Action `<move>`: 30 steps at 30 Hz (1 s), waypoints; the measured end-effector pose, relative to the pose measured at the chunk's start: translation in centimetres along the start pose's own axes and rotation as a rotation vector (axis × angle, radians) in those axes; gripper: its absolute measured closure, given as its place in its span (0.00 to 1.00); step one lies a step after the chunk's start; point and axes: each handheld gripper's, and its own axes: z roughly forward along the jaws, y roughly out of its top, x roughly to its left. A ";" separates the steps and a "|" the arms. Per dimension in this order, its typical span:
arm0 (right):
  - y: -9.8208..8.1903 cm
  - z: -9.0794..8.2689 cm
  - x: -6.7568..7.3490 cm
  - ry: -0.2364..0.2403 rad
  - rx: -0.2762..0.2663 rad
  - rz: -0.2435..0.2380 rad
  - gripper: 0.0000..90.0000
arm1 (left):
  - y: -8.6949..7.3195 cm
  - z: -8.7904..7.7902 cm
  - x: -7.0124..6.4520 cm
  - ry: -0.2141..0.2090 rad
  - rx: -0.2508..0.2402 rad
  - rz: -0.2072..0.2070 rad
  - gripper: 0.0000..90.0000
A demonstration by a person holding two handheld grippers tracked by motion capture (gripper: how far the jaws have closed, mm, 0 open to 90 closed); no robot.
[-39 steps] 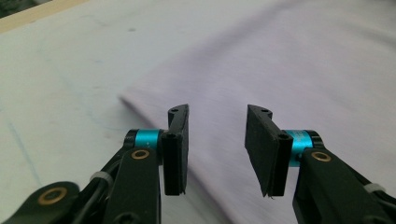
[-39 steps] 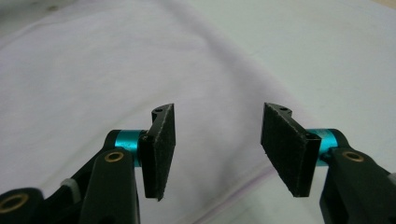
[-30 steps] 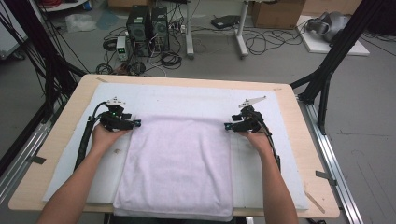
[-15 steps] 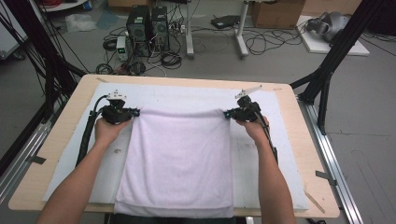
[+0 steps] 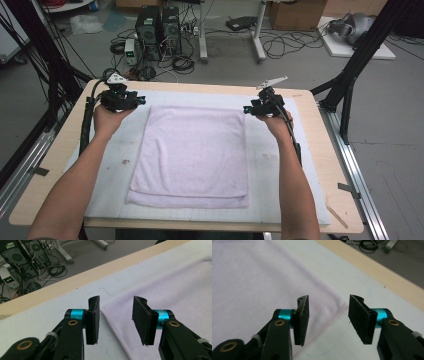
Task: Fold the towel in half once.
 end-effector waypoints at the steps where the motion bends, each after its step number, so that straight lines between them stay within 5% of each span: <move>1: -0.5 0.0 0.1 0.004 -0.003 0.006 0.54 | -0.4 -0.1 0.0 -0.008 -0.001 -0.007 0.64; 4: -1.3 0.0 0.5 0.079 0.044 0.060 0.46 | -1.7 -0.4 -0.4 -0.031 0.012 -0.001 0.61; 6: -1.5 -0.4 1.3 0.084 0.071 0.031 0.46 | -2.5 -0.8 -0.9 -0.045 0.018 0.012 0.61; 8: -1.9 -1.6 3.1 0.072 0.025 -0.037 0.47 | -3.3 -1.3 -1.4 -0.061 0.012 0.020 0.59; 16: -4.0 -4.5 6.4 0.106 -0.003 -0.097 0.44 | -5.9 -4.3 -3.6 -0.131 0.007 0.069 0.53; 30: -9.8 -6.1 11.9 0.222 -0.065 -0.143 0.52 | -11.1 -7.9 -8.1 -0.258 0.011 0.128 0.55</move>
